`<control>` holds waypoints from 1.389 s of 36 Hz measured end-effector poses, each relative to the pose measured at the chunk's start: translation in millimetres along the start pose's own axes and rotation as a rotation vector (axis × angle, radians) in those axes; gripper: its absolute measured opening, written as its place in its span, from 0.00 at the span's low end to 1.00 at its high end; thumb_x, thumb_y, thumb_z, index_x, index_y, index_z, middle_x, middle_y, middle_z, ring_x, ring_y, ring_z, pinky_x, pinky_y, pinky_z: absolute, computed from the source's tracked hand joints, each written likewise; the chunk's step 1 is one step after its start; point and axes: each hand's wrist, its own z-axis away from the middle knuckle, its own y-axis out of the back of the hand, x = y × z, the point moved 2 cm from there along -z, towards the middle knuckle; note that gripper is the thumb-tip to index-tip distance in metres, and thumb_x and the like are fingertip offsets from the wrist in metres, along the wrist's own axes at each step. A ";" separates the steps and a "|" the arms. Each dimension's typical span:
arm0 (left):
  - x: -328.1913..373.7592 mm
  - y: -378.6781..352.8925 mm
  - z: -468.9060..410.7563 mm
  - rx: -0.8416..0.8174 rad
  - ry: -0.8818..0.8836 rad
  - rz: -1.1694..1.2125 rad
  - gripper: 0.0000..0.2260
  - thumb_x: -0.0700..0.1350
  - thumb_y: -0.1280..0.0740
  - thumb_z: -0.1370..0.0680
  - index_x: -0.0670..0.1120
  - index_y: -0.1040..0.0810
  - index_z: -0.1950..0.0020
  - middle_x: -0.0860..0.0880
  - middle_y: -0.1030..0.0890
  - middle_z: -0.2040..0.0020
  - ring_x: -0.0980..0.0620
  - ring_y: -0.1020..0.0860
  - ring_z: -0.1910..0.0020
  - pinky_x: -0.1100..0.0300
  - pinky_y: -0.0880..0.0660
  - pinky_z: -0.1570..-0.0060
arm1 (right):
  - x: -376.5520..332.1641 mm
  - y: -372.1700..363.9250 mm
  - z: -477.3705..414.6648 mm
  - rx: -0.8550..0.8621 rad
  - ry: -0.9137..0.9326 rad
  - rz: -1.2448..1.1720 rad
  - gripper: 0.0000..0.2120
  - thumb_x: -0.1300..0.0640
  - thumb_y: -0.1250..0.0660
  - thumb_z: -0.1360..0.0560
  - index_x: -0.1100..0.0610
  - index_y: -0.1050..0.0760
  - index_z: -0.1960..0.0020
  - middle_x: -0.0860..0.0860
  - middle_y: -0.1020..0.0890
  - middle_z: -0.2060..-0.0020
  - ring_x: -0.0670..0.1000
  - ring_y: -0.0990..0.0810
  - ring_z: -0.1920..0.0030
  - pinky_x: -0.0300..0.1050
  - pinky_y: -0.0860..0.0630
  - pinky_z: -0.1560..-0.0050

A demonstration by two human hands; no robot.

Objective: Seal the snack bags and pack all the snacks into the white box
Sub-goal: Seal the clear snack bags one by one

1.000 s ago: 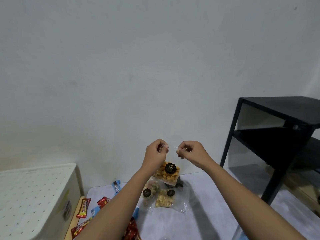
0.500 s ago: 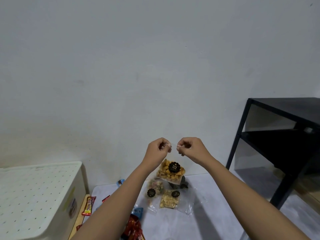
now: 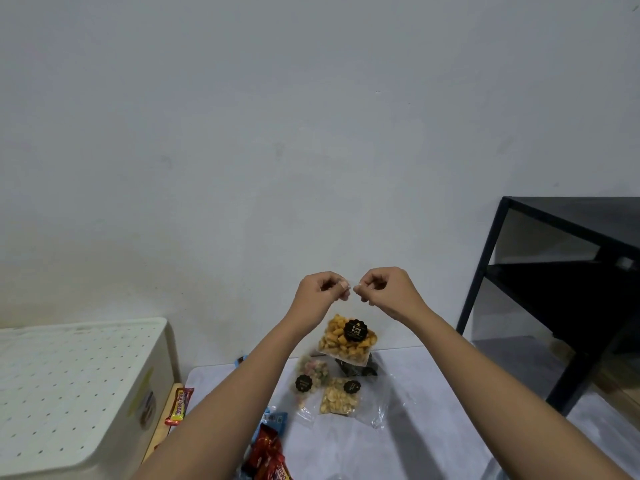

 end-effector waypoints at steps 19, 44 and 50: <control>-2.4 -20.6 8.9 0.034 -0.004 -0.244 0.07 0.39 0.40 0.22 0.46 0.27 0.59 0.47 0.23 0.62 0.53 0.28 0.66 0.65 0.31 0.66 | 1.9 8.1 13.1 -0.139 0.030 -0.057 0.04 0.64 0.30 0.29 0.57 0.19 0.62 0.49 0.19 0.68 0.40 0.22 0.67 0.35 0.26 0.59; -50.5 -32.6 23.5 -0.030 0.062 -0.290 0.07 0.37 0.43 0.21 0.44 0.27 0.55 0.53 0.25 0.64 0.59 0.29 0.66 0.75 0.33 0.69 | 54.0 -4.0 31.5 -0.257 -0.150 -0.040 0.09 0.70 0.31 0.30 0.56 0.19 0.59 0.50 0.19 0.66 0.43 0.22 0.65 0.28 0.28 0.68; -83.4 -38.8 41.8 -0.031 0.117 -0.315 0.08 0.37 0.42 0.23 0.46 0.28 0.58 0.54 0.27 0.65 0.57 0.31 0.67 0.68 0.34 0.66 | 68.7 -22.5 41.8 -0.346 -0.208 0.014 0.16 0.76 0.43 0.33 0.61 0.20 0.60 0.50 0.20 0.70 0.38 0.23 0.72 0.28 0.31 0.72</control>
